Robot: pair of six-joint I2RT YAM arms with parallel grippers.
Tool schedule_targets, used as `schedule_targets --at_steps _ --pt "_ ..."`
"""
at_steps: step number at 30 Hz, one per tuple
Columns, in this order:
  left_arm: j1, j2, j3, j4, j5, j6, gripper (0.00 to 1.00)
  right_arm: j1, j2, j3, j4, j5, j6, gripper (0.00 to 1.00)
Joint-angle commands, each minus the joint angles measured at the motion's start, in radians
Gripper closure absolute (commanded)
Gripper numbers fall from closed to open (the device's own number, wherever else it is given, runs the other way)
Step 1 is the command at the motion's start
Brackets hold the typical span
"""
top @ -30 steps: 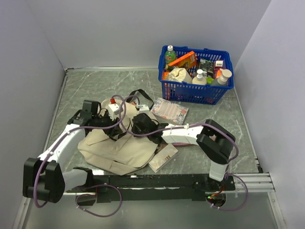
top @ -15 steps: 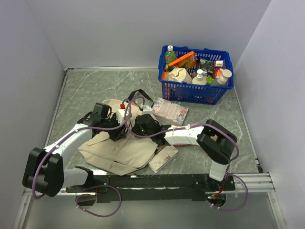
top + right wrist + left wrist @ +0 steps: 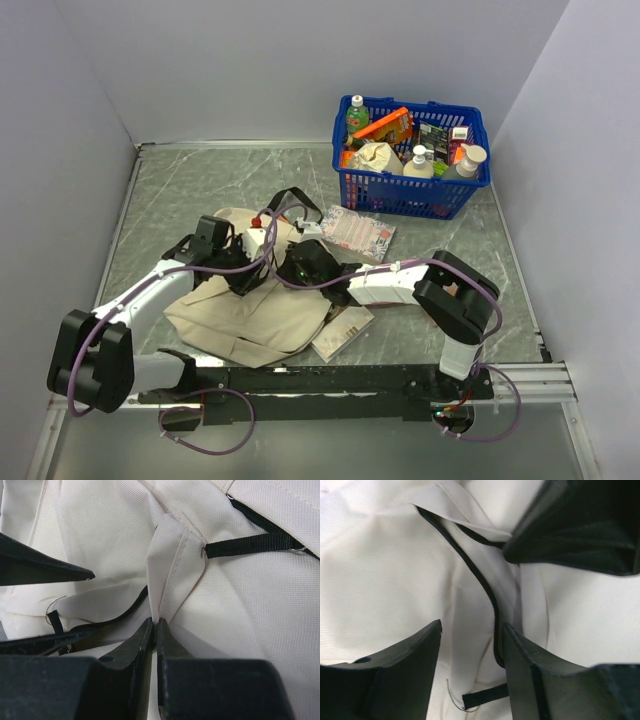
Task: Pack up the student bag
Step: Pick up the personal item from the center of the board.
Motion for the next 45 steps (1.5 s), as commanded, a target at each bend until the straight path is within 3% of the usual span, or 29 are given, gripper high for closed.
schedule_targets --at_steps 1,5,8,9,11,16,18,19,23,24,26,27,32,35,40,45 --pt "-0.020 -0.004 -0.017 -0.085 0.027 0.040 0.42 0.002 0.015 -0.062 -0.181 -0.047 -0.022 1.00" --pt "-0.032 0.003 -0.027 -0.067 -0.047 0.053 0.50 -0.001 0.016 -0.051 -0.184 -0.050 -0.024 1.00" --pt "-0.032 0.014 -0.020 -0.049 -0.108 0.044 0.69 -0.001 0.005 -0.056 -0.190 -0.044 -0.025 1.00" --pt "-0.032 0.008 -0.020 -0.009 -0.134 0.034 0.94 -0.003 0.002 -0.057 -0.192 -0.041 -0.024 1.00" --pt "-0.031 -0.038 -0.021 0.029 -0.164 -0.002 0.99 -0.009 -0.008 -0.065 -0.193 -0.040 -0.024 1.00" --pt "-0.031 -0.147 0.058 0.050 -0.173 -0.054 0.99 -0.021 -0.051 -0.071 -0.192 -0.047 -0.053 1.00" --pt "-0.031 -0.155 0.120 0.027 -0.153 -0.081 0.99 -0.040 -0.074 -0.064 -0.197 -0.063 -0.068 0.92" --pt "-0.031 -0.156 0.135 0.016 -0.148 -0.095 0.99 -0.049 -0.108 -0.063 -0.212 -0.063 -0.078 0.78" --pt "-0.031 -0.155 0.177 -0.004 -0.135 -0.115 0.99 -0.132 -0.257 -0.092 -0.310 -0.047 -0.058 0.47" --pt "-0.031 -0.153 0.175 -0.006 -0.142 -0.109 0.99 -0.146 -0.299 -0.128 -0.333 -0.017 -0.050 0.32" --pt "-0.029 -0.158 0.169 -0.007 -0.165 -0.097 0.99 -0.200 -0.453 -0.195 -0.414 0.020 -0.030 0.15" --pt "-0.029 -0.161 0.166 -0.009 -0.165 -0.095 0.99 -0.224 -0.546 -0.212 -0.458 0.064 -0.006 0.00" --pt "-0.028 -0.165 0.144 -0.016 -0.148 -0.091 0.99 -0.388 -0.731 -0.260 -0.938 0.174 0.164 0.00" --pt "-0.028 -0.165 0.132 -0.016 -0.155 -0.082 0.99 -0.520 -0.812 -0.286 -1.132 0.195 0.243 0.00" --pt "-0.028 -0.153 0.140 -0.033 -0.155 -0.068 0.99 -0.795 -0.898 -0.320 -1.214 0.163 0.231 0.00" --pt "-0.023 -0.124 0.164 -0.052 -0.148 -0.045 0.99 -0.954 -0.906 -0.333 -1.215 0.108 0.232 0.00"
